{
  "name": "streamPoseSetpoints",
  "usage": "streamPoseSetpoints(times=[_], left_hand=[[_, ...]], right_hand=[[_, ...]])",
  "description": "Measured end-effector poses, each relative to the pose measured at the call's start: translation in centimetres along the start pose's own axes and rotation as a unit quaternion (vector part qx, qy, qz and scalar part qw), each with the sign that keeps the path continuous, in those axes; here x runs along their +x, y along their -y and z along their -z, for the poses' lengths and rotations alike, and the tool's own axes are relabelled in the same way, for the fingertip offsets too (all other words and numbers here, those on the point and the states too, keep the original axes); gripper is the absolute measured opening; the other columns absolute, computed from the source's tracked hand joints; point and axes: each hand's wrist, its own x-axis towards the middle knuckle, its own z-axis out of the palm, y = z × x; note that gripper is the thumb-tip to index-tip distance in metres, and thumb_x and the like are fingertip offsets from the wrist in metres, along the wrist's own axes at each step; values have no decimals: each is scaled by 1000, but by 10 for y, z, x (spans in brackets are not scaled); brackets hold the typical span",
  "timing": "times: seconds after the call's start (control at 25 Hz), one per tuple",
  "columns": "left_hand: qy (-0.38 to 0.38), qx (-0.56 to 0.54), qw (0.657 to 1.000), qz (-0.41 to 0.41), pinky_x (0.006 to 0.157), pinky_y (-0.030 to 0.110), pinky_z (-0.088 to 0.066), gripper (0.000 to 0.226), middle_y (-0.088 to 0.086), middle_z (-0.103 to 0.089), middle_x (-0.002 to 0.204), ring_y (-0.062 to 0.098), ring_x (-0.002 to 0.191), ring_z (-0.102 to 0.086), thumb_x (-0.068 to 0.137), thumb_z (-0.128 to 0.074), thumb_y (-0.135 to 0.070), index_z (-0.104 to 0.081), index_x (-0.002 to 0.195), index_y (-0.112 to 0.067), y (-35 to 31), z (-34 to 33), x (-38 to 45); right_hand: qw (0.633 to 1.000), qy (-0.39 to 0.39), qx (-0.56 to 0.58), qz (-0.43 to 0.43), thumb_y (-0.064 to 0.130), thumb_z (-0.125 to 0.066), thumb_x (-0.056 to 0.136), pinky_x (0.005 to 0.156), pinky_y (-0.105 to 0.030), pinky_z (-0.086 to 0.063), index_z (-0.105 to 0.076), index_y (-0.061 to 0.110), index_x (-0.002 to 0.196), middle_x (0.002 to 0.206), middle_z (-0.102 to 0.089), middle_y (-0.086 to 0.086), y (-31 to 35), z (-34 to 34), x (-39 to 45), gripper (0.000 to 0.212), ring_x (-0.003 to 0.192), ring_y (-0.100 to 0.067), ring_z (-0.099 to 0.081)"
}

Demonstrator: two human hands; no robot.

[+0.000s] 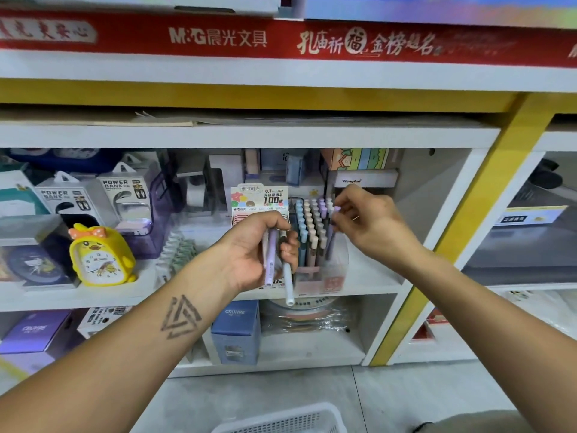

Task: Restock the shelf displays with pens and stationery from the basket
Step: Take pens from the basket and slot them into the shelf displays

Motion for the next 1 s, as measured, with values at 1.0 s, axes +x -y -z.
streamPoseSetpoints(times=[1.0], left_hand=[[44,29,998,-36,47,22,-46,28,19,-62,84,17,58,-55,95,-43,4,-53,120,0,5,5,-9]], right_hand=[[962,65,-267,0,22,-54,99,79,-35,-47,-71,22,117,102,-42,5,4,-19,15,25,95,-21,-51]])
